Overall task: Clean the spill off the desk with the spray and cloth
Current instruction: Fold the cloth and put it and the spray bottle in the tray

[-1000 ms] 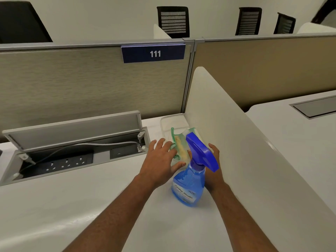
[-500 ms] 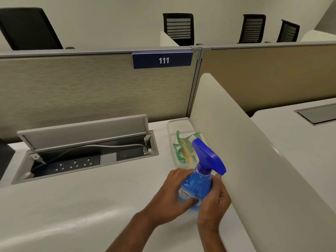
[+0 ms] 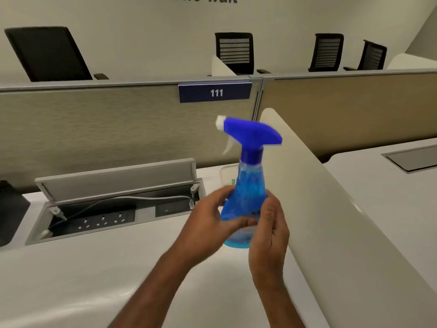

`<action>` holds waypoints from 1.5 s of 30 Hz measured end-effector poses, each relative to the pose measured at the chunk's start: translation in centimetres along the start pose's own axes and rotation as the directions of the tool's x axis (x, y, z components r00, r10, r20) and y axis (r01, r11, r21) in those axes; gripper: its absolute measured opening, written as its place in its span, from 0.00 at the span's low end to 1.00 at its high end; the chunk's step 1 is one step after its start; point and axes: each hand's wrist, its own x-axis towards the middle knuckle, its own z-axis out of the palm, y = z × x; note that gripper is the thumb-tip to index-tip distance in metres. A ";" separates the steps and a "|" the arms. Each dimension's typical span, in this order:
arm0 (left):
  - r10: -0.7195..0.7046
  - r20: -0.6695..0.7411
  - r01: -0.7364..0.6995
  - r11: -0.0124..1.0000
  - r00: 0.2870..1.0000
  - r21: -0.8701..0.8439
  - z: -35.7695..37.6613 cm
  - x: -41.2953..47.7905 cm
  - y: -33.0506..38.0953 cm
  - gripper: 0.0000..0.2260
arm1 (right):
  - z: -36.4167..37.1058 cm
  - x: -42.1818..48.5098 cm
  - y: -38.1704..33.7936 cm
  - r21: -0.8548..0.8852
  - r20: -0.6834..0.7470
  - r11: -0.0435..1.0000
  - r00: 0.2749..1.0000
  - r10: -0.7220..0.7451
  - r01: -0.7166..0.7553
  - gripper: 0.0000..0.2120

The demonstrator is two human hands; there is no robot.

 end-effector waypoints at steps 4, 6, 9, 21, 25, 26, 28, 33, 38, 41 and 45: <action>0.020 -0.131 -0.026 0.999 0.991 -0.044 0.1 3.6 1.8 0.31 | 0.0 3.4 -1.3 -0.199 0.088 0.966 0.985 -0.151 0.166 0.22; 0.025 -0.149 -0.038 0.995 0.989 -0.091 0.7 5.1 1.7 0.29 | 0.6 5.5 -0.9 -0.187 0.090 0.971 0.987 -0.132 0.147 0.22; 0.032 -0.165 -0.054 0.990 0.986 -0.128 1.6 7.5 0.4 0.25 | 1.7 8.1 0.8 -0.130 0.068 0.990 0.996 -0.050 0.059 0.21; 0.036 -0.168 -0.056 0.992 0.985 -0.116 3.0 15.1 -6.3 0.22 | 3.9 14.0 8.5 -0.185 0.135 0.983 0.991 0.018 0.007 0.22; -0.009 -0.127 0.001 0.998 0.992 -0.068 3.3 16.2 -8.0 0.26 | 4.1 14.5 10.7 -0.191 0.113 0.981 0.992 0.063 -0.041 0.20; -0.016 -0.124 0.010 0.999 0.992 -0.053 3.5 16.3 -8.6 0.26 | 4.1 14.4 11.2 -0.195 0.111 0.979 0.991 0.079 -0.057 0.20; -0.032 -0.134 0.030 0.999 0.990 -0.018 3.7 16.3 -9.7 0.25 | 4.3 14.3 12.0 -0.214 0.127 0.974 0.987 0.101 -0.072 0.19; -0.023 -0.166 0.035 0.997 0.986 0.071 3.8 17.3 -11.3 0.22 | 4.8 15.0 12.7 -0.259 0.136 0.961 0.982 0.134 -0.095 0.18; -0.084 -0.206 0.091 0.995 0.975 0.027 4.0 17.6 -11.2 0.21 | 4.8 14.9 12.5 -0.275 0.134 0.955 0.979 0.156 -0.114 0.19; -0.081 -0.253 0.086 0.996 0.964 0.010 4.4 17.2 -11.1 0.22 | 4.7 14.7 12.4 -0.290 0.141 0.950 0.976 0.164 -0.117 0.21; -0.046 -0.286 0.039 0.999 0.957 -0.030 4.6 15.6 -10.5 0.24 | 4.6 14.3 11.9 -0.336 0.170 0.939 0.975 0.145 -0.081 0.22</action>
